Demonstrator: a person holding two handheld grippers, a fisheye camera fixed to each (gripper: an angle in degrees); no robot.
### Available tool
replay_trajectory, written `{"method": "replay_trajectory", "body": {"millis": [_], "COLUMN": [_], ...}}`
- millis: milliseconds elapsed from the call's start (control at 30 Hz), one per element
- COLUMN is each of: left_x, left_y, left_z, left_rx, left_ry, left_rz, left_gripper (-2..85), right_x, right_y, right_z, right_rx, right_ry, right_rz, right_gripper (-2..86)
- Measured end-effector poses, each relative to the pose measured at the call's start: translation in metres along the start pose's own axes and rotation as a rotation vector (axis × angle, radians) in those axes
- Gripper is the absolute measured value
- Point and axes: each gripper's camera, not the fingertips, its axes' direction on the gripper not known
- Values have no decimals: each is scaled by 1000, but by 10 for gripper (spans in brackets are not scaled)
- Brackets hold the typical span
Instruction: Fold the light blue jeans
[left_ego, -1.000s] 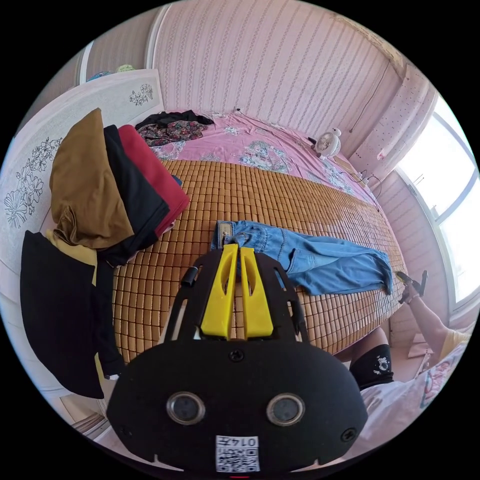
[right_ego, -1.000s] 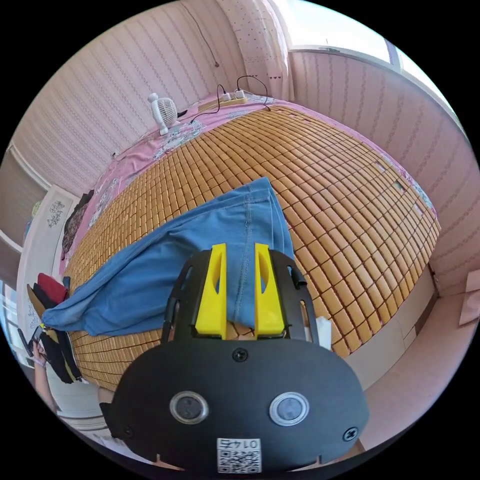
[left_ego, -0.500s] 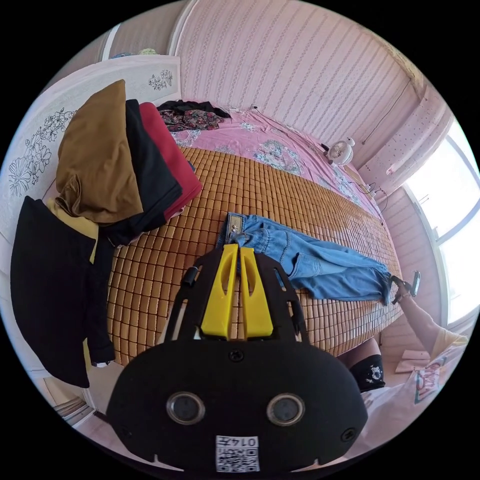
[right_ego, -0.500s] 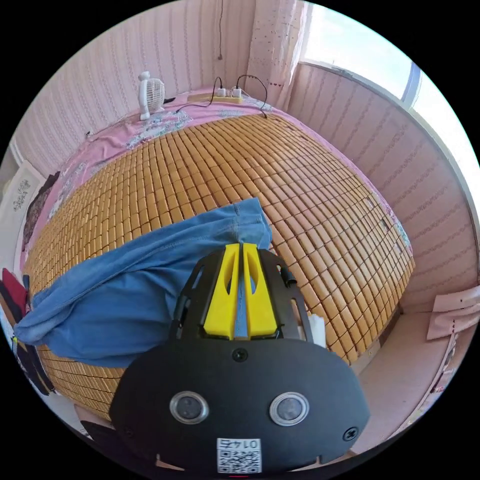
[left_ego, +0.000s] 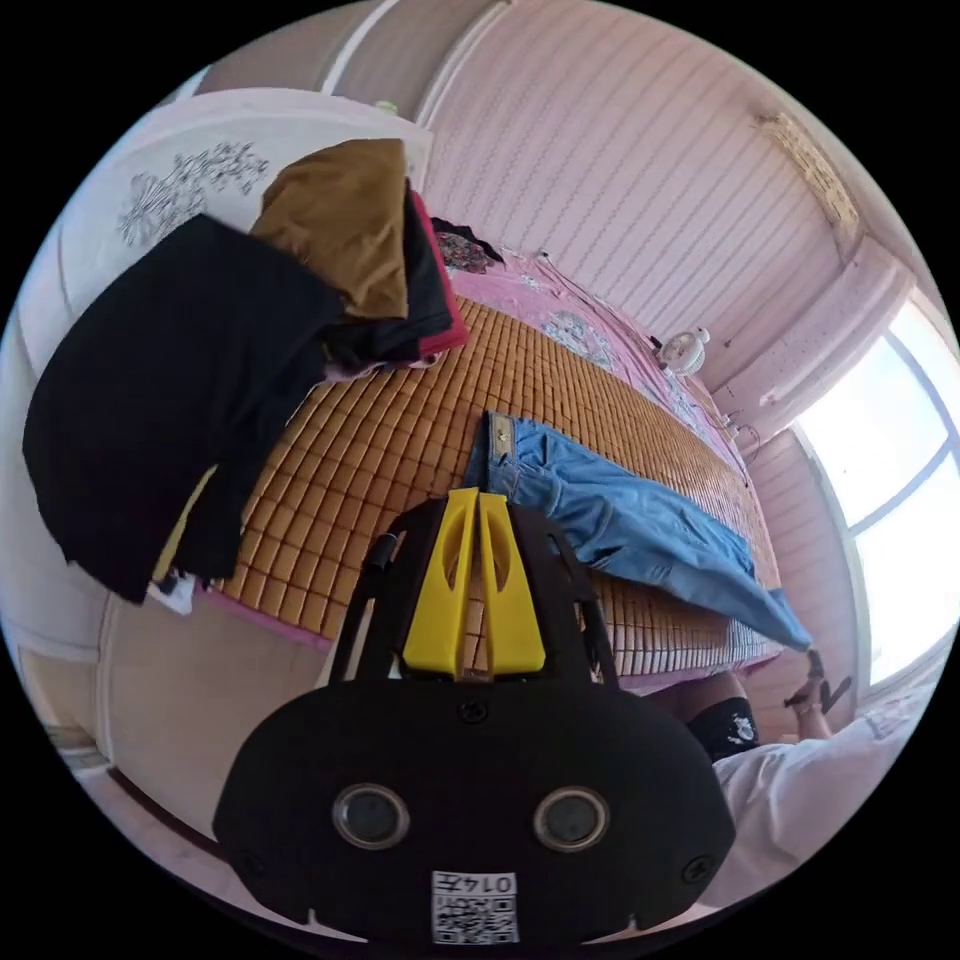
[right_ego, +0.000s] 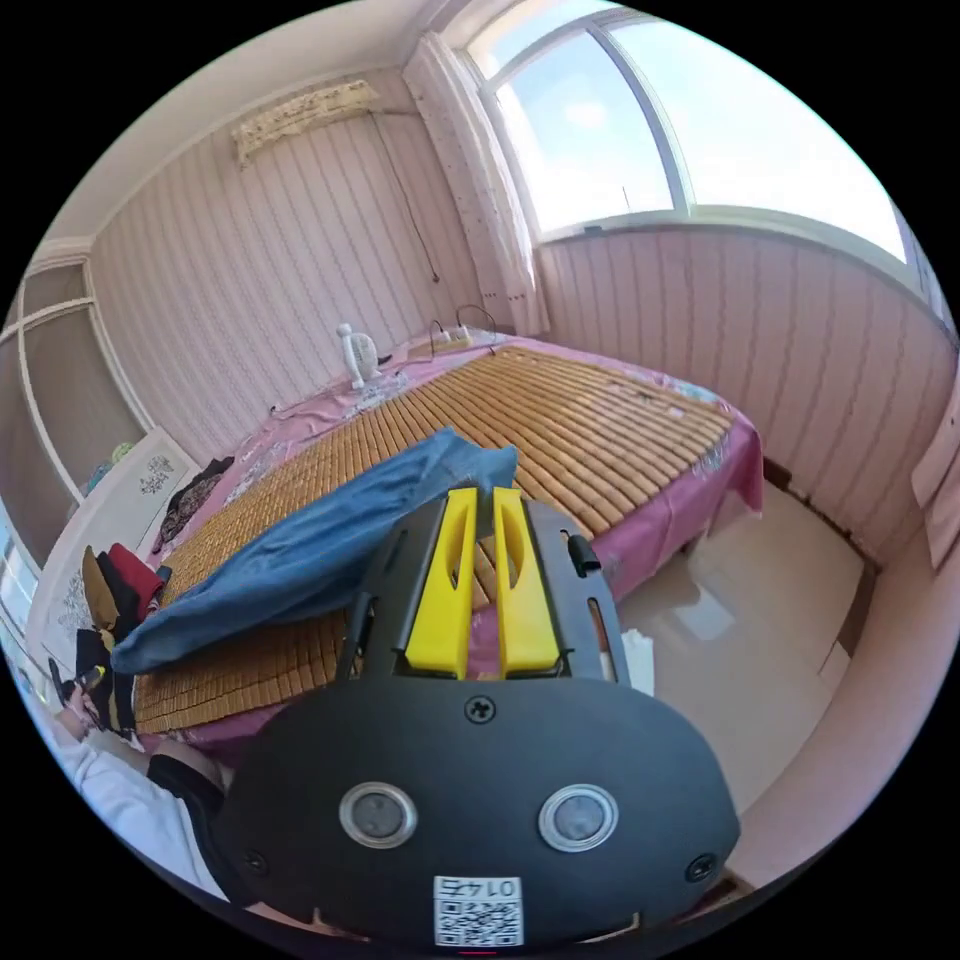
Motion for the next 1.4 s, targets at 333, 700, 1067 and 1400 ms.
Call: {"method": "replay_trajectory", "body": {"millis": [333, 700, 1067, 1400], "left_x": [-62, -55, -41, -27], "left_y": [96, 86, 67, 59], "left_z": [-6, 42, 73, 41], "left_rx": [-71, -159, -341, -320], "left_ry": [82, 104, -37, -11], "left_rz": [-227, -365, -407, -291], "left_gripper": [3, 86, 53, -9], "right_x": [64, 138, 162, 145], "right_y": [60, 62, 44, -4], "right_z": [35, 88, 113, 55], "right_rx": [-281, -302, -345, -242], "right_ry": [8, -130, -117, -223], "right_rz": [276, 700, 692, 457], "right_gripper": [72, 92, 35, 5]}}
